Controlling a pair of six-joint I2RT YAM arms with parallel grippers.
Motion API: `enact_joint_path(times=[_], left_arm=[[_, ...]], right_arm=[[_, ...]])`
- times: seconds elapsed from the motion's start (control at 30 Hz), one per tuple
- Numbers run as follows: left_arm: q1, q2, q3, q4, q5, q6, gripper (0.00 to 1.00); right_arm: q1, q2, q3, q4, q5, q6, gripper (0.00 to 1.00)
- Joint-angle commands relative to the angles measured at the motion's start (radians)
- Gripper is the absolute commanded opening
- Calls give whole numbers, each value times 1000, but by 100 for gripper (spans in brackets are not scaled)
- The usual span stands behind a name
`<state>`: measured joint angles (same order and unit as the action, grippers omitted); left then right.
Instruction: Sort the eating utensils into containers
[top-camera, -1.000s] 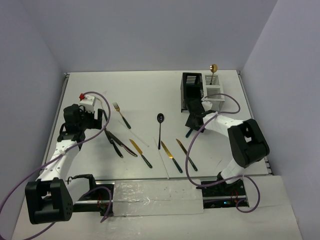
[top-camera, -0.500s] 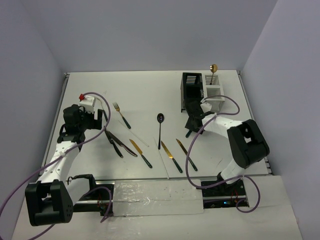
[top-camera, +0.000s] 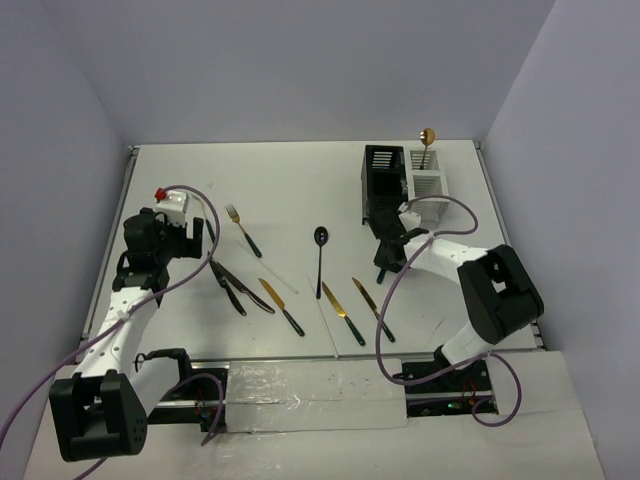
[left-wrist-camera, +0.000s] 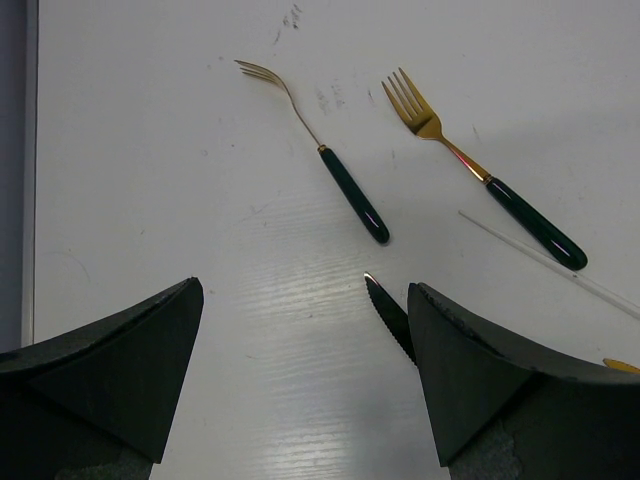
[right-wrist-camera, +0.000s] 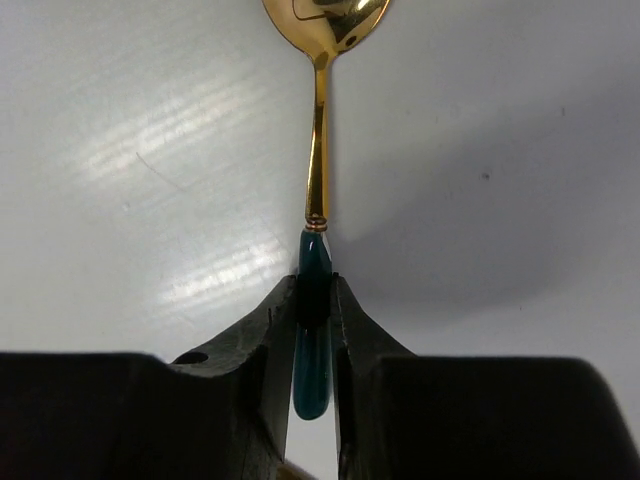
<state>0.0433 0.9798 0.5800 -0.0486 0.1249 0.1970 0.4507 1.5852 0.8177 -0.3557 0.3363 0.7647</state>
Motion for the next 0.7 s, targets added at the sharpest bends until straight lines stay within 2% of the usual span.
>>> enact_joint_path(times=[0.0,0.17,0.27,0.3,0.37,0.4,0.5,0.57,0.63,0.67], left_arm=[[7,-32,-2,39,-15,13,93],[7,-36,0,39,-22,15,93],[7,-30,3,39,-21,13,93],[7,-29,3,39,-22,13,93],[7,-27,4,39,-22,12,93],[7,-27,3,39,-22,12,93],[7,-27,4,39,-25,12,93],[7,-32,1,39,-31,12,93],[7,-35,1,39,-36,13,93],[7,-36,1,62,-36,13,93]], right_arm=[[23,-57,-58,-89,-45,-5,13],[65,-123,-123,-192,-108,-21,18],[75,-119,-143,-212,-146,-30,26],[75,-119,-146,-210,-138,-31,34],[74,-105,-144,-209,-125,-36,39],[74,-97,-140,-209,-115,-38,45],[74,-61,-104,-221,-89,-48,49],[72,-34,-78,-230,-80,-54,49],[72,-18,-63,-241,-72,-62,40],[72,-16,-61,-244,-72,-65,30]])
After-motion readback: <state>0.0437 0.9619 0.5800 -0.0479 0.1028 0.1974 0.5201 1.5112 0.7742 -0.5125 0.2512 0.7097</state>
